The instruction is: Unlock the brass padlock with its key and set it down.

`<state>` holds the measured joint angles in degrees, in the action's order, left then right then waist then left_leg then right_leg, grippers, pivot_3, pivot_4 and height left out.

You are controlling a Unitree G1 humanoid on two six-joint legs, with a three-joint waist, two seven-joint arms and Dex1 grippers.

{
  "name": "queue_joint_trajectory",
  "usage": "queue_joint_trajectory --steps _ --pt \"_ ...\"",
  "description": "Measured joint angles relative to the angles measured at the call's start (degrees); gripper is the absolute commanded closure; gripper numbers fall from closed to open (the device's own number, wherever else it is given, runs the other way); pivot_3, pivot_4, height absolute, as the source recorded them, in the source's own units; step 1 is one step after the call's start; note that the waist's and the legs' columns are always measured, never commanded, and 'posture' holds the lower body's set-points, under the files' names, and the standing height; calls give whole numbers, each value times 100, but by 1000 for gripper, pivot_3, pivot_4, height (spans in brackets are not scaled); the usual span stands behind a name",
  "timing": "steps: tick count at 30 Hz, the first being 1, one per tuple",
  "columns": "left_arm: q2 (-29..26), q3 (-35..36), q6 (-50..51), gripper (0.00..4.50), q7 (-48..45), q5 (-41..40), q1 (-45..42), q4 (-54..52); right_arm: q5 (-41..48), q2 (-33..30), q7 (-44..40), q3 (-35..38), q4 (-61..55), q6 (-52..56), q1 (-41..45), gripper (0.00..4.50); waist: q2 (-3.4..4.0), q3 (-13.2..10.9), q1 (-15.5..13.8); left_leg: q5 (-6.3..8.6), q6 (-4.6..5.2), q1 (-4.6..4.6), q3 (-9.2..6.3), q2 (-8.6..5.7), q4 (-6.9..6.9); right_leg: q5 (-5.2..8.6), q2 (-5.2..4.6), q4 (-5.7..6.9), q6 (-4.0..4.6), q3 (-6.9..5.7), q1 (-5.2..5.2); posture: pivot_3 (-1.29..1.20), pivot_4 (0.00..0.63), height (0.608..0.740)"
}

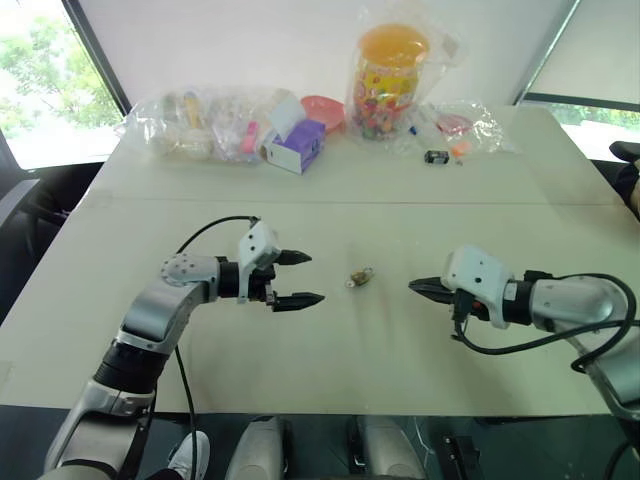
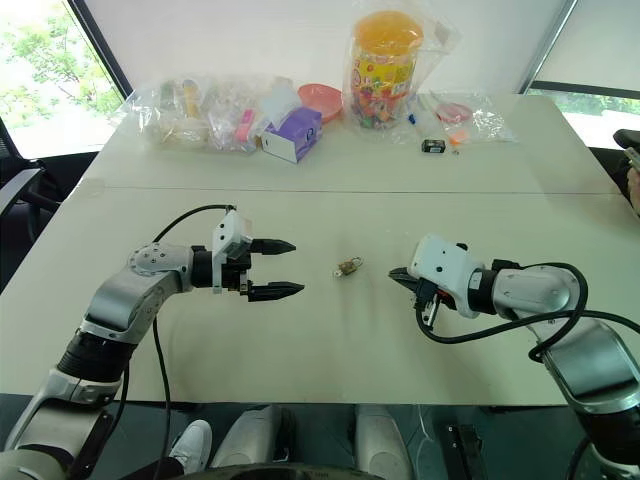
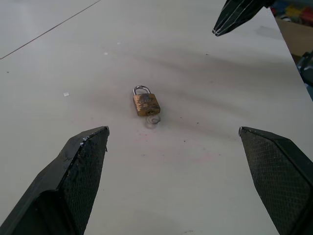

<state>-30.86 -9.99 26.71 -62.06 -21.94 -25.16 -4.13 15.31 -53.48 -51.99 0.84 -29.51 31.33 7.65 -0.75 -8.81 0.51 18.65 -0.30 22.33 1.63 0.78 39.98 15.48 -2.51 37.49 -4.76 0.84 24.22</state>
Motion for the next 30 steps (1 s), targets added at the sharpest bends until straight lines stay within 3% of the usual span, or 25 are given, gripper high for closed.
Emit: queue_joint_trajectory --steps 7,10,17,30 --pt "-47 0 66 77 -35 -7 14 -23 -337 122 -420 -659 1008 -712 912 4500 1 -1 32 0 0 -3 2 2 1 0 2 2 0 1 1 0 150 735" --pt "-70 -7 77 0 -44 -7 25 -65 -605 359 -695 -1071 1840 -1180 1633 3769 4 -3 24 0 -1 -3 2 3 1 0 2 4 0 0 2 0 150 735" --pt "-183 25 163 0 2 -10 84 -230 -1349 1050 -1588 -2079 4184 -2563 3048 35 6 -10 11 -1 -1 1 7 0 3 -1 -5 2 -1 1 6 0 150 735" --pt "-308 146 245 0 148 -49 229 -466 -1808 2021 -2518 -2412 6842 -3599 4251 35 7 -11 49 -2 -3 0 7 3 2 -2 -11 8 0 2 10 0 150 735"
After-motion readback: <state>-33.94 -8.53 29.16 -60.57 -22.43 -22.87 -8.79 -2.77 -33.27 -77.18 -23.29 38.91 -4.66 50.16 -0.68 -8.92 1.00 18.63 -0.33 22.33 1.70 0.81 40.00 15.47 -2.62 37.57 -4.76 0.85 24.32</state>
